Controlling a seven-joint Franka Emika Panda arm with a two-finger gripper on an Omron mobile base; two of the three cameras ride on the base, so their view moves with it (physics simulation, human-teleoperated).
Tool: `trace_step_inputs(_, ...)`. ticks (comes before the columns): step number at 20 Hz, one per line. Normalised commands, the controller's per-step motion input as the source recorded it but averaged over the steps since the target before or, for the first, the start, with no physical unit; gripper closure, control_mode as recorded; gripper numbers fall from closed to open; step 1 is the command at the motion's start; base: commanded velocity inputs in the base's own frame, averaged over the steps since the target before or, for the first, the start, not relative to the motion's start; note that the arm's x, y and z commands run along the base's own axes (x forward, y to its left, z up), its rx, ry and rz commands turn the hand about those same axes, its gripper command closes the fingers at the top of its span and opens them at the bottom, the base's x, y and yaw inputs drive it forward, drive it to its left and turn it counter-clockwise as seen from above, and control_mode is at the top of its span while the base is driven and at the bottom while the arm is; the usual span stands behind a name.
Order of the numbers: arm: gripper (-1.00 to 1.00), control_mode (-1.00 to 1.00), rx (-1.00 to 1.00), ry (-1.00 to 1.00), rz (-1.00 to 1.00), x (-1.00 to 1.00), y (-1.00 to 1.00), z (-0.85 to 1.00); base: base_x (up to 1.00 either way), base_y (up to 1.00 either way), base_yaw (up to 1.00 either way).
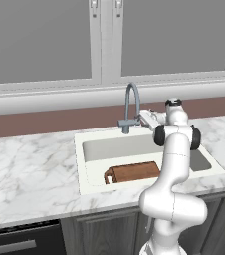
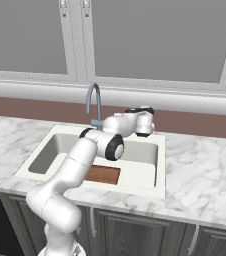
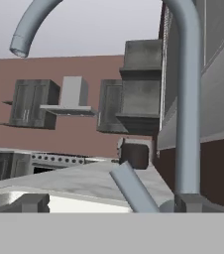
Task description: Turn on the sink faucet with hot water and rinse the cutting board for ten seconds, then turn off the faucet. Push the cutting board to reach the water if necessary.
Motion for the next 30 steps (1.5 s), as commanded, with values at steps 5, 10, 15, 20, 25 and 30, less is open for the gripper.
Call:
trace_step_inputs(5, -1.0, -1.0, -0.04, -0.02, -0.17, 0.03, 0.0, 0.0, 0.0, 0.0, 0.0)
trace_step_inputs(10, -1.0, -1.0, -0.09, -0.01, -0.23, -0.01, 0.0, 0.0, 0.0, 0.0, 0.0)
trace_step_inputs(15, -1.0, -1.0, -0.01, -0.08, -0.25, -0.47, 0.0, 0.0, 0.0, 0.0, 0.0)
trace_step_inputs(20, -1.0, -1.0, 0.0, -0.15, -0.28, -0.59, 0.0, 0.15, 0.0, 0.0, 0.0)
trace_step_inputs(25, -1.0, -1.0, 0.03, -0.11, -0.35, -0.29, 0.07, 0.23, 0.0, 0.0, 0.0)
trace_step_inputs(30, -1.0, -1.0, 0.1, -0.03, -0.44, 0.05, 0.03, 0.01, 0.0, 0.0, 0.0)
